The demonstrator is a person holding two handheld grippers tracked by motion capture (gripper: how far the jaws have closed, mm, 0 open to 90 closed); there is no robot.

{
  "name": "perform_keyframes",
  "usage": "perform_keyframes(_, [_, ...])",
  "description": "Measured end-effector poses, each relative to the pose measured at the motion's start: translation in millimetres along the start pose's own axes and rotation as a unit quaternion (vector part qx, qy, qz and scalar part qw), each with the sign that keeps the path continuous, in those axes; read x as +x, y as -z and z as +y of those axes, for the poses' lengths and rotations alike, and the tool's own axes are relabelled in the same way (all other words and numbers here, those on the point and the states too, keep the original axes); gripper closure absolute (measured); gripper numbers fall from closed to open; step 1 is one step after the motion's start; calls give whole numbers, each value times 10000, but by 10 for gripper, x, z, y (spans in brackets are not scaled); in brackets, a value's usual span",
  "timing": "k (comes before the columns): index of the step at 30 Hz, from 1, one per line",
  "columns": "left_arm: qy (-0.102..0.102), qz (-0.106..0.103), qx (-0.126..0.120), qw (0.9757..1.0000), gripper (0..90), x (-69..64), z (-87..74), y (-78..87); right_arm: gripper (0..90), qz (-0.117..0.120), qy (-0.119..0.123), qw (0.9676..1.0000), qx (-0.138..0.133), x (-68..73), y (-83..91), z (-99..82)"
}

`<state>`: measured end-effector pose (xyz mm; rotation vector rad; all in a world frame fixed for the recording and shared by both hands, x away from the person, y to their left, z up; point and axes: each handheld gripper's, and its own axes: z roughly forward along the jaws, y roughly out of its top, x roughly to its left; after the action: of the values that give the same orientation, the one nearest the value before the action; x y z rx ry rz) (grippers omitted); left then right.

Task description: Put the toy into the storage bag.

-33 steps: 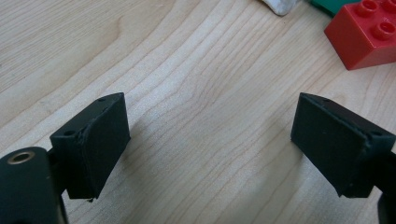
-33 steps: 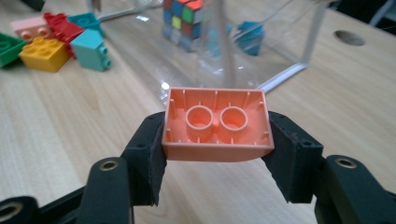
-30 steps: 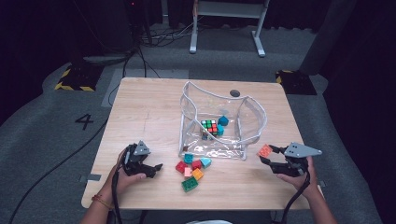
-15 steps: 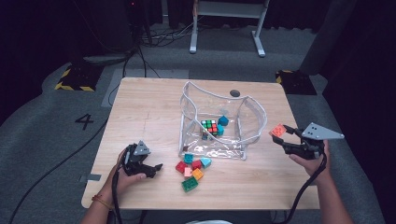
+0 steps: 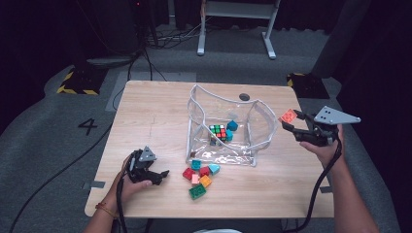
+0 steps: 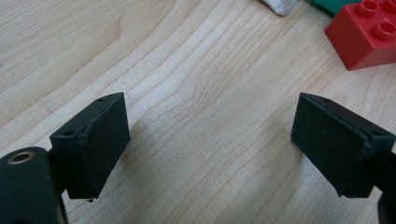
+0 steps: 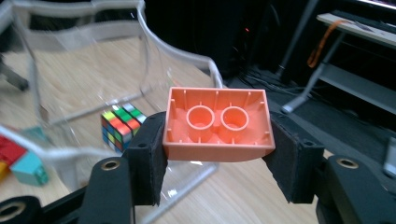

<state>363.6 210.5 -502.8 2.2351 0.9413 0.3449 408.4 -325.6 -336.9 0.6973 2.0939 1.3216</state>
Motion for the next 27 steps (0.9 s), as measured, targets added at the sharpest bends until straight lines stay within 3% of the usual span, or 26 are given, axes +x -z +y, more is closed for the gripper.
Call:
perform_keyframes(7, [-1, -15, 12, 10000, 116, 3, 1, 1, 430, 412, 88, 9991, -27, 2, -158, 249])
perform_keyframes(15, [-9, -13, 13, 10000, 116, 4, 1, 1, 431, 634, 366, 9970, 263, 127, -428, 435])
perform_keyframes(16, [-10, -13, 13, 10000, 116, 4, 1, 2, 431, 713, 524, 9955, 351, 148, -475, 478])
perform_keyframes(21, [-6, -14, 12, 10000, 116, 4, 1, 1, 431, 895, 865, 9911, 475, 254, -627, 595])
perform_keyframes(27, [2, -17, 11, 10000, 116, 3, 1, 1, 430, 1081, 1176, 9836, 833, 372, -852, 691])
